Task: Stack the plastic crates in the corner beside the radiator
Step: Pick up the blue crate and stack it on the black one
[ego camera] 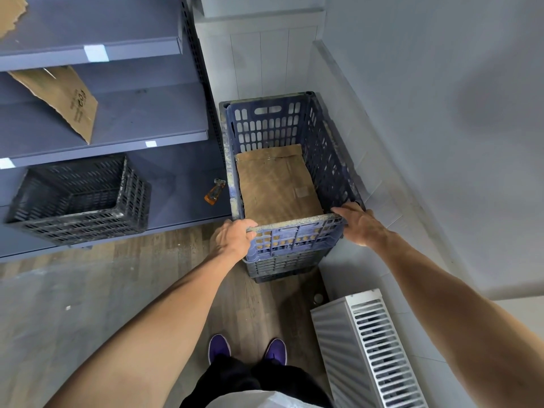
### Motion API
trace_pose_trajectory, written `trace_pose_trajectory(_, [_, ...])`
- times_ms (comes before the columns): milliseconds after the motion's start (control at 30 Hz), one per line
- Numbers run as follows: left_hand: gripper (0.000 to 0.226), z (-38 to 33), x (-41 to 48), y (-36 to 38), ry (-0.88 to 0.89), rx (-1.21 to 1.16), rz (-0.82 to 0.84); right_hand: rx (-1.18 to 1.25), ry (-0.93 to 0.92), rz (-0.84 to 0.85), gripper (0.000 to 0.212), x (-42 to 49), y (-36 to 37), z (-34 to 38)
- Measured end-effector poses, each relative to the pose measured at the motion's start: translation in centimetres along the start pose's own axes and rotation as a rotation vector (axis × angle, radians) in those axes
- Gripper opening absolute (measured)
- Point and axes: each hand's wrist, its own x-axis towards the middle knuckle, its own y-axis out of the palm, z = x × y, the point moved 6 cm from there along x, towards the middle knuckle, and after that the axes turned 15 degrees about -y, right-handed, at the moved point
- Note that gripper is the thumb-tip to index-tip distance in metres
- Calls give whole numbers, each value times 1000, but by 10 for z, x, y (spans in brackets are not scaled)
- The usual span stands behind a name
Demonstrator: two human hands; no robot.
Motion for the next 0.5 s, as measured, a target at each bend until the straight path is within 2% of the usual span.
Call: trace_pose_trajectory(500, [27, 7, -1, -12, 36, -16, 1, 46, 5, 13, 66, -10, 0, 13])
